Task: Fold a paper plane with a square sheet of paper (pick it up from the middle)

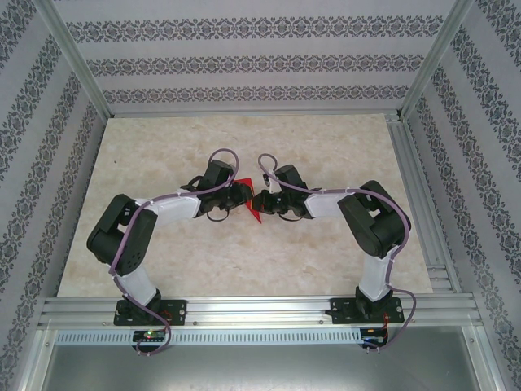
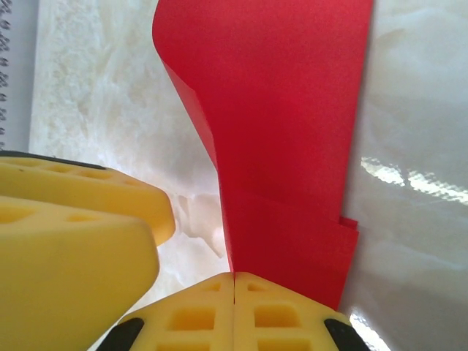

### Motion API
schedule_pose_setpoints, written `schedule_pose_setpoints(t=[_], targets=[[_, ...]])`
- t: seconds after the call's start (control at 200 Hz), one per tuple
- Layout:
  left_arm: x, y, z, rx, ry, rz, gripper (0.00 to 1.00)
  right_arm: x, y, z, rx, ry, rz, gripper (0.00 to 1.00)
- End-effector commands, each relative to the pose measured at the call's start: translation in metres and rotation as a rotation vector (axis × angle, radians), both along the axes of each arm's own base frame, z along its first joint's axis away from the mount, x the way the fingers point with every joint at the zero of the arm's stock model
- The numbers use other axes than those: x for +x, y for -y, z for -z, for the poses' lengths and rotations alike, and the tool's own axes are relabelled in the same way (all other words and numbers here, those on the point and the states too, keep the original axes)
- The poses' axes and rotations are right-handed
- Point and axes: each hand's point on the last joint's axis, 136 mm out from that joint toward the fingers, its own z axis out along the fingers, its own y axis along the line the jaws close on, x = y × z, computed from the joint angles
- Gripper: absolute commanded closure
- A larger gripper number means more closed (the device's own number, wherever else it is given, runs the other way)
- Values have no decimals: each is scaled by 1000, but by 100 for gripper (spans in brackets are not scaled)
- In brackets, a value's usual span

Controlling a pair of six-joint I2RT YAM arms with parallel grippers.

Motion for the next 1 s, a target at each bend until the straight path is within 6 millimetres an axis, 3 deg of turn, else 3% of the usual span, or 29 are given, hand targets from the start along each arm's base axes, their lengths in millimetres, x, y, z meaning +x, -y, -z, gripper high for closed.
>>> schedule_pose_setpoints(t=[0.0, 0.29, 0.729, 0.994], targets=[[4, -11, -9, 16, 41, -27, 67, 0, -4, -7, 77, -6, -5, 100], [9, -10, -3, 24, 43, -16, 67, 0, -2, -3, 182, -80, 28, 100], [18, 3, 19, 37, 8, 37, 72, 3, 14, 15, 191, -158, 113, 100], [21, 4, 18, 43, 22, 46, 73, 5, 24, 28, 164, -202, 165, 100]])
